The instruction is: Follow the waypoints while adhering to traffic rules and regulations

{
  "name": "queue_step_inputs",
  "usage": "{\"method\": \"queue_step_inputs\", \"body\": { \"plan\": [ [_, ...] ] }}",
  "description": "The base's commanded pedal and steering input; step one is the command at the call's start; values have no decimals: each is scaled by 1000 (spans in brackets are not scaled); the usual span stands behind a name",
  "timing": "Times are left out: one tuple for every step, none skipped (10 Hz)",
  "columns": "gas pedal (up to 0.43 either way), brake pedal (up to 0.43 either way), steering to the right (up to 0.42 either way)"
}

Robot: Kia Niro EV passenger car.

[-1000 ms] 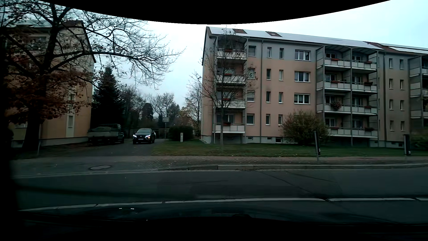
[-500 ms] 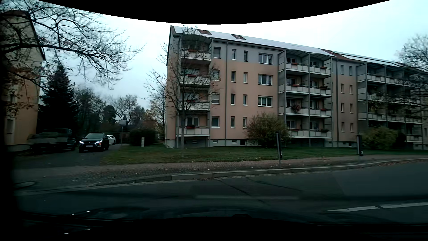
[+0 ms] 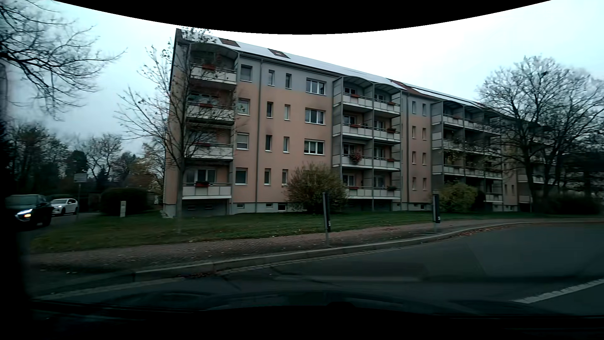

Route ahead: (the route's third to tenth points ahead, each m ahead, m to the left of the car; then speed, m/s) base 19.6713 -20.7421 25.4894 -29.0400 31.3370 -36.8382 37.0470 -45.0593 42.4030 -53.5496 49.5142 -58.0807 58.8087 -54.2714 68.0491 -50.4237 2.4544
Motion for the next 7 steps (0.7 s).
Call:
{"method": "queue_step_inputs", "body": {
  "plan": [
    [150,0,772],
    [157,0,775],
    [177,0,772],
    [177,0,763],
    [177,0,756],
    [177,0,752],
    [209,0,742]
  ]
}}
